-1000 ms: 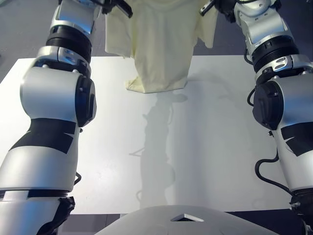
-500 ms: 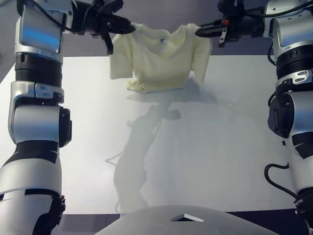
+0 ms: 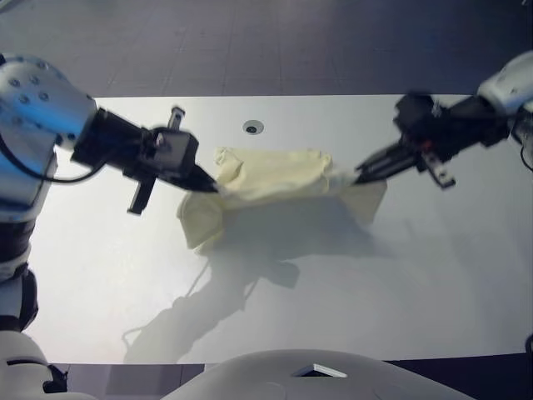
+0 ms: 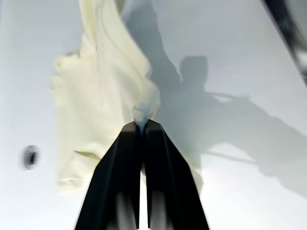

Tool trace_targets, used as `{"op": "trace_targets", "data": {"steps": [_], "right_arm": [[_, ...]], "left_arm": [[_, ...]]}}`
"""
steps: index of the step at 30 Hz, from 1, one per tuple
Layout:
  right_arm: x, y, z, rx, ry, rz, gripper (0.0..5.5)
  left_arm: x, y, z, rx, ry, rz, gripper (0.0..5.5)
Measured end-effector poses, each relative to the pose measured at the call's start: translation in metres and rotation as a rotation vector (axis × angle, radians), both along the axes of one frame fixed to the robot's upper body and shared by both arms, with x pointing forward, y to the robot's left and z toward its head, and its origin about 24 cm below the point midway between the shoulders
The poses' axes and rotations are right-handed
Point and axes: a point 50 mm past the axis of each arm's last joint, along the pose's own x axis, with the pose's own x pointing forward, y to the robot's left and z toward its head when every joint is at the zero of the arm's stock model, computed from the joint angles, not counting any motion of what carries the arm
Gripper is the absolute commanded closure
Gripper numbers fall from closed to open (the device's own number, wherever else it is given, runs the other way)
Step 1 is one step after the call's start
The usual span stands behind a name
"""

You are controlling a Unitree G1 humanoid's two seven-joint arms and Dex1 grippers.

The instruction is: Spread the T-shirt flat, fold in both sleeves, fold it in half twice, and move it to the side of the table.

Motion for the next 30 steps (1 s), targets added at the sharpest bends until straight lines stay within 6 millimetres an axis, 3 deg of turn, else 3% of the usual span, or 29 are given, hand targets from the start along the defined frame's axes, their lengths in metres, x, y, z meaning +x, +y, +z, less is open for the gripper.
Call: {"op": "trace_targets", "data": {"steps": [8,13,17,21,23,26,28,30], "right_arm": [[-0.048,0.013,-0.093,-0.159,0.124,0.052,5.5],[-0.076,0.023,-0.109,-0.15,0.187,0.088,5.5],[-0.082,0.023,-0.115,-0.156,0.208,0.078,4.83],[-0.081,0.02,-0.112,-0.154,0.239,0.084,4.12],[-0.068,0.013,-0.098,-0.139,0.23,0.064,3.77],[-0.034,0.005,-0.068,-0.099,0.123,-0.013,3.28],[0.0,0.002,-0.047,-0.069,-0.038,-0.118,2.88],[0.037,0.002,-0.037,-0.044,-0.224,-0.279,2.53]], "left_arm": [[-0.054,-0.001,-0.078,0.151,0.285,-0.075,5.46],[-0.068,-0.001,-0.099,0.157,0.34,-0.051,5.46],[-0.076,-0.001,-0.108,0.152,0.387,-0.043,4.78],[-0.075,-0.002,-0.103,0.107,0.412,-0.032,4.05],[-0.058,-0.002,-0.084,0.034,0.382,0.011,3.68],[-0.028,-0.001,-0.057,-0.081,0.294,0.076,3.17],[-0.004,0.002,-0.04,-0.128,0.177,0.141,2.76],[0.015,0.003,-0.035,-0.146,0.085,0.213,2.4]]}}
